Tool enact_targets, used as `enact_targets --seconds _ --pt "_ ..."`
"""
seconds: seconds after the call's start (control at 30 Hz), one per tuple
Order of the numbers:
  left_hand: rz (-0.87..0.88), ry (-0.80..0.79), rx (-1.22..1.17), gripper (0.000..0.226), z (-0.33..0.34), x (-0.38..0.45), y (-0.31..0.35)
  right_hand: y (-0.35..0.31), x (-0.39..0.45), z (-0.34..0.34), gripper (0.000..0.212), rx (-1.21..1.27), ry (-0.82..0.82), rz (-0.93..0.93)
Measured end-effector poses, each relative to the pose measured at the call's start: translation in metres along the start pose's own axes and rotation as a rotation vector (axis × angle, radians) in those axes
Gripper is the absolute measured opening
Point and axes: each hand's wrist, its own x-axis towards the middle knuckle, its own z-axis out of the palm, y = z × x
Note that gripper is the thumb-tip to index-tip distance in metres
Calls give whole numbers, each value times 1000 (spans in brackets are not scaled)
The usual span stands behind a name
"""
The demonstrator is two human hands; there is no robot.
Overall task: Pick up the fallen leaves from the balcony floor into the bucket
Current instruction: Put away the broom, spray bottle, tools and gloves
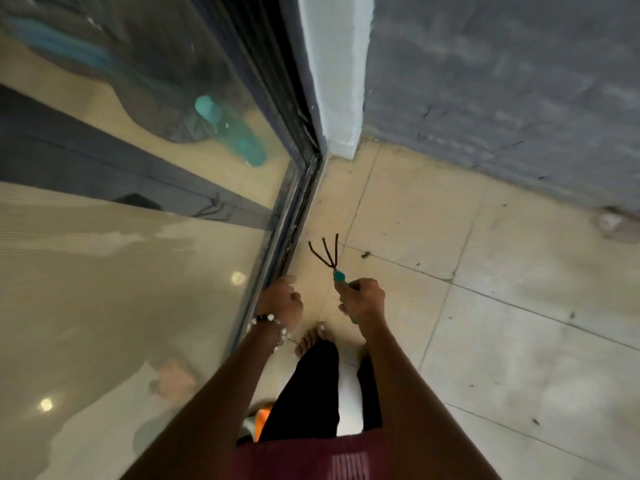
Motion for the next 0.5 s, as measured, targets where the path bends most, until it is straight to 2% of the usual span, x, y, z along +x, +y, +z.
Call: enact_targets --seconds 0.17,0.23,0.3,0.5 --pt "-109 -103 -325 42 -37 -108 55 -5 -137 -106 19 134 19 -76" --pt "-153 -144 -478 25 -49 -157 81 -5 -192 -144 19 149 39 -129" --pt "-163 -167 -617 30 -57 -204 111 -1 -236 -175 19 162 69 -191" --pt "15 -376 -767 37 -71 -332 190 8 -377 -264 11 359 199 -358"
